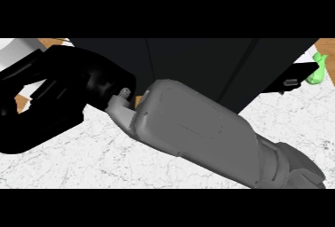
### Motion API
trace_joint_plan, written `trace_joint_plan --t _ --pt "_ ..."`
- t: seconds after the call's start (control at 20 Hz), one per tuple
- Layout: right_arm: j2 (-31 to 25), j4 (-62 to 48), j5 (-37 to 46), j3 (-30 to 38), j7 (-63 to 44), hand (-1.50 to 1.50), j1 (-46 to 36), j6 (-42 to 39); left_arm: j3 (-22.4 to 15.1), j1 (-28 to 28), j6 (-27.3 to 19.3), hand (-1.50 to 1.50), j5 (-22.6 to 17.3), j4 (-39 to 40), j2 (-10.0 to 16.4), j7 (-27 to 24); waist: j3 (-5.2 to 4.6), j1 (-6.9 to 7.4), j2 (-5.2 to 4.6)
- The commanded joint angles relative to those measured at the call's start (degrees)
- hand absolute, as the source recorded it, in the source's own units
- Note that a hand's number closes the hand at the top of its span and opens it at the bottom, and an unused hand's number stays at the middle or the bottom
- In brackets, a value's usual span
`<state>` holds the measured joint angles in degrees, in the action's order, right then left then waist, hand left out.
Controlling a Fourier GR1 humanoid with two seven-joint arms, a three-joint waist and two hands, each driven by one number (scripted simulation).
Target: Pick up the wine, place it into the cabinet and close the cabinet
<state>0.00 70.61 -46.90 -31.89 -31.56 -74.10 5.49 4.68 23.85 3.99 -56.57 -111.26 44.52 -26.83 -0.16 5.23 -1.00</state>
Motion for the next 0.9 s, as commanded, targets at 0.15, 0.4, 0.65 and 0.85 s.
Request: trace_joint_plan --t 0.15,0.4,0.65,0.85 --pt "0.0 -18.1 0.2 5.5 10.5 1.5 -5.7 -5.0 5.2 -0.3 -0.3 -1.5 -4.2 -1.1 1.7 3.9 0.1 -1.41 0.25" --pt "-1.9 -27.4 4.9 8.0 20.5 1.5 -2.1 -7.6 5.4 1.6 0.2 -1.5 -1.9 -0.8 0.2 2.6 0.09 -1.77 -0.08" --pt "-5.4 -30.3 5.3 8.5 22.3 1.5 -1.9 -7.5 5.9 0.5 0.9 -1.5 -3.4 -1.6 1.2 4.4 0.08 -2.35 -0.41" --pt "-8.3 -29.6 4.2 8.9 23.7 1.5 1.0 -10.4 4.0 0.3 1.0 -1.5 -3.9 -3.1 0.1 4.9 0.17 -4.04 -0.34"
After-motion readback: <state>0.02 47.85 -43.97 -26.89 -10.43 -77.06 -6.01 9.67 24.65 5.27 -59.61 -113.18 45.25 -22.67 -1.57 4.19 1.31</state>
